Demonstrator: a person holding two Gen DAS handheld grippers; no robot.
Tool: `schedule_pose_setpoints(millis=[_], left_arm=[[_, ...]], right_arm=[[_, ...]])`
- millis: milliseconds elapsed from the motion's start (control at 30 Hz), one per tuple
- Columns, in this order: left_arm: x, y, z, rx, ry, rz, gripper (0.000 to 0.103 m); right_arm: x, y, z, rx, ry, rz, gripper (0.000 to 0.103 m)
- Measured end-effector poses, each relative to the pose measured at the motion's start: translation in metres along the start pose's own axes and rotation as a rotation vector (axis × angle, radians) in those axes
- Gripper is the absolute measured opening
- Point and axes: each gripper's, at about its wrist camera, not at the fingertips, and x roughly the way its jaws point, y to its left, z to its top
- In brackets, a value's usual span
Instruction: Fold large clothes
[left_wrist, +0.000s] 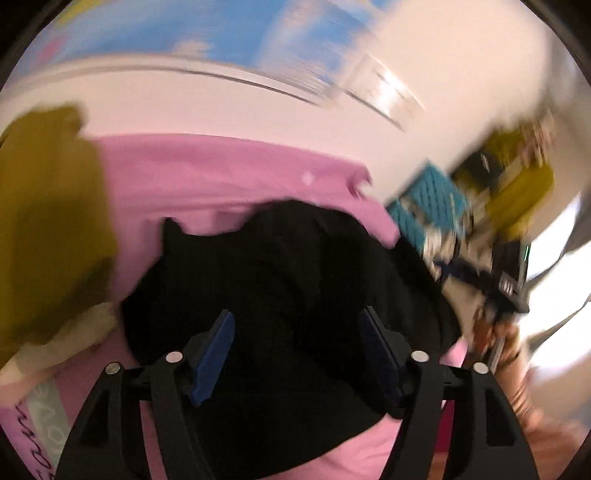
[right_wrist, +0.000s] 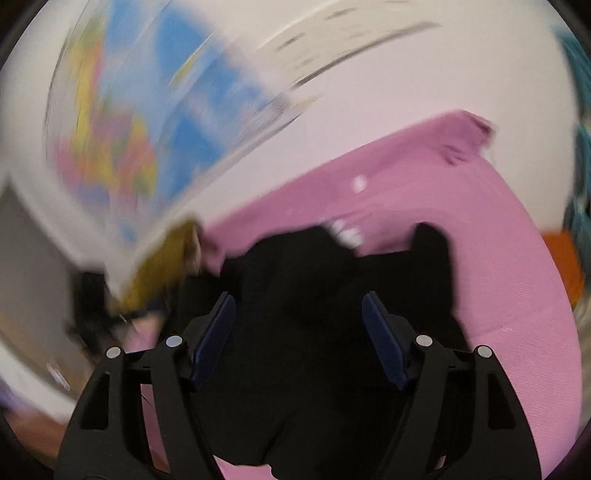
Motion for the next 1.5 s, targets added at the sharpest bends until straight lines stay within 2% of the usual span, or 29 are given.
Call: schedule_pose_setpoints(millis=[67,133,167,200,233,267,367,433,467,500,567,600,633,700,767,800,833,900,1000,1100,1233,1267,1300,1333,1367,1400,1500], left_arm=[[0.015,-0.021,-0.006,0.088,0.031,0.009,0.071],[0.03,-0.036,-0.008,0.149,0.053,0.018,0.071],[0.042,-0.04,-0.009,0.164,0.068,0.025,0.071],[0.05,-0.041,-0.009,0.169,0.085,0.043,0.069],[0.058,-0.039,-0.01,0.171,0.104,0.068,0.055],[0.067,-0.037,-0.01,0.17,0.126,0.084,0.038],[0.075,-0.029,-0.004,0.136,0.122,0.083,0.013],[0.067,-0.027,0.005,0.121,0.071,0.073,0.009],[0.057,-0.026,0.012,0.108,0.018,0.048,0.009],[0.048,-0.025,0.018,0.093,-0.027,0.029,0.01],[0.041,-0.023,0.024,0.079,-0.059,0.018,0.01],[0.044,-0.022,0.026,0.087,-0.055,0.031,0.011],[0.053,-0.02,0.026,0.103,-0.03,0.075,0.013],[0.077,-0.011,0.023,0.084,0.052,0.127,0.013],[0.101,0.005,0.016,0.04,0.142,0.146,0.018],[0.104,0.009,0.014,0.033,0.149,0.143,0.02],[0.104,0.012,0.013,0.032,0.145,0.138,0.023],[0.098,0.018,0.014,0.017,0.124,0.138,0.028],[0.093,0.022,0.012,0.014,0.13,0.135,0.028],[0.095,0.013,0.013,0.025,0.125,0.15,0.028],[0.1,0.01,0.015,0.018,0.122,0.155,0.028],[0.101,0.009,0.016,0.016,0.124,0.156,0.029],[0.103,0.006,0.017,0.017,0.124,0.157,0.029],[0.103,0.006,0.017,0.018,0.124,0.159,0.029],[0.104,0.006,0.017,0.016,0.124,0.159,0.029],[0.103,0.006,0.017,0.018,0.122,0.161,0.029],[0.103,0.006,0.017,0.027,0.111,0.166,0.031]], right_arm=[[0.023,0.025,-0.007,-0.124,0.065,-0.058,0.073],[0.051,0.037,-0.014,-0.196,0.135,-0.099,0.072],[0.06,0.04,-0.016,-0.228,0.155,-0.13,0.066],[0.071,0.042,-0.019,-0.264,0.171,-0.178,0.047],[0.077,0.043,-0.02,-0.281,0.182,-0.195,0.033],[0.08,0.044,-0.019,-0.299,0.188,-0.2,0.005],[0.059,0.049,-0.007,-0.326,0.068,-0.195,0.005],[0.036,0.054,0.011,-0.303,-0.038,-0.189,0.005],[0.019,0.056,0.023,-0.282,-0.118,-0.16,0.004],[0.013,0.055,0.03,-0.263,-0.166,-0.169,0.002],[0.022,0.057,0.038,-0.272,-0.159,-0.194,0.002],[0.038,0.055,0.039,-0.28,-0.111,-0.224,0.002],[0.059,0.051,0.037,-0.276,-0.036,-0.247,0.002],[0.089,0.04,0.029,-0.266,0.073,-0.284,0.003],[0.103,0.031,0.024,-0.245,0.125,-0.313,0.008],[0.102,0.028,0.022,-0.222,0.134,-0.306,0.013],[0.096,0.025,0.021,-0.2,0.116,-0.298,0.018],[0.067,0.027,0.018,-0.196,0.055,-0.247,0.045],[0.006,0.025,0.002,-0.208,-0.065,-0.217,0.065],[-0.034,0.018,-0.028,-0.187,-0.09,-0.238,0.072],[-0.046,0.001,-0.079,-0.129,-0.026,-0.295,0.075],[-0.045,0.0,-0.085,-0.127,-0.014,-0.298,0.068],[-0.043,-0.001,-0.092,-0.131,-0.02,-0.315,0.045],[-0.043,-0.004,-0.094,-0.13,-0.025,-0.313,0.035],[-0.045,-0.007,-0.094,-0.124,-0.027,-0.294,0.013],[-0.049,-0.006,-0.091,-0.123,-0.045,-0.3,0.006],[-0.088,-0.004,-0.072,-0.115,-0.175,-0.348,0.003]])
